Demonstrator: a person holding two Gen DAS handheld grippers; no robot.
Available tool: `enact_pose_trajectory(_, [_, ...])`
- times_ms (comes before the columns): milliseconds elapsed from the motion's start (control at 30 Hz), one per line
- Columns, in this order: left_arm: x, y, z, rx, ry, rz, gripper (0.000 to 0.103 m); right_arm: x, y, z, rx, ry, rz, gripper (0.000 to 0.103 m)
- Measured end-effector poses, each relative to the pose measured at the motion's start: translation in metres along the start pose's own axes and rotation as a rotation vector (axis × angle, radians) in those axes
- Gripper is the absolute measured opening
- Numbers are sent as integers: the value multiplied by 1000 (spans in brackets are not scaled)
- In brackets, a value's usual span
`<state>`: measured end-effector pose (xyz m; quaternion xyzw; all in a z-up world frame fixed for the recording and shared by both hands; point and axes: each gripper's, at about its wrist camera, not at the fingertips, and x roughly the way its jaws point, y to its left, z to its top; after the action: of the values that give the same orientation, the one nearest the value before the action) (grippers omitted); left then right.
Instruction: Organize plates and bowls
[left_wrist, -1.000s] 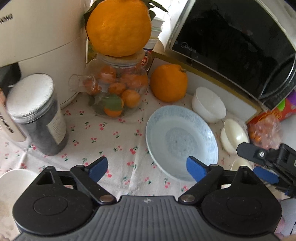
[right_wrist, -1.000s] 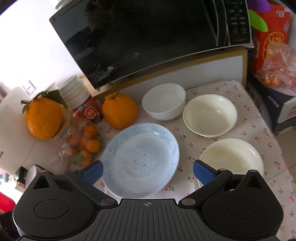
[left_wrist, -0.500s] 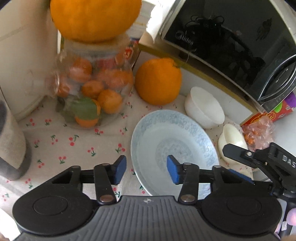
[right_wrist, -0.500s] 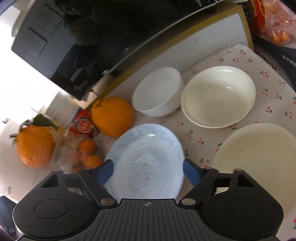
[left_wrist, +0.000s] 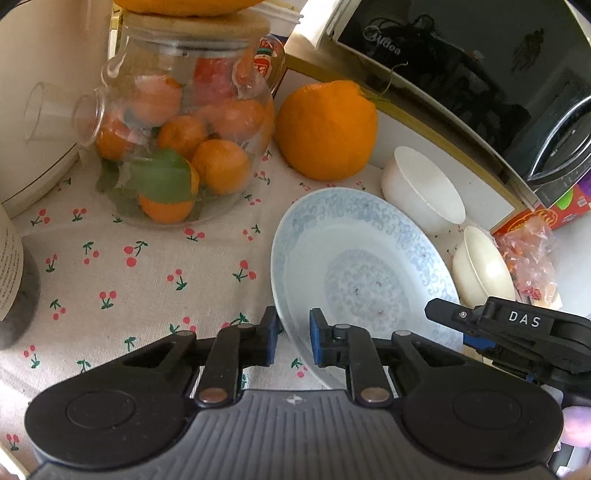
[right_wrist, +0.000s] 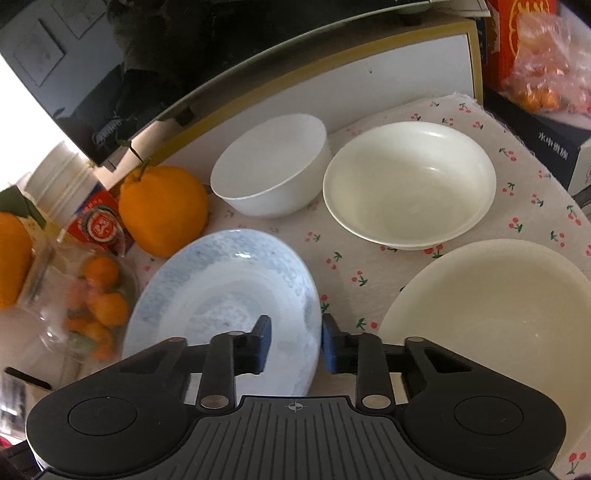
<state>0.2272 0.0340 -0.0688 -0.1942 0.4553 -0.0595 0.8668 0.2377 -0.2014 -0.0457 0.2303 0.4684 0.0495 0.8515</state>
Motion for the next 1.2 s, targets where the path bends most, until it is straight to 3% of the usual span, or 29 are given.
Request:
enact_pose_trajectory(333, [0,-1,-1,23,-13,-1,13,0,-4,-2,-10,-25,-9,14])
enact_pose_trajectory(833, [-28,-7,-6,57,-38,-22,14,-35,11,0,-62,-42,-16,13])
enact_pose_trajectory(1200, [-52,-16,-16,118,-13,-32,14,-74,11,-13,-23,1,-40,13])
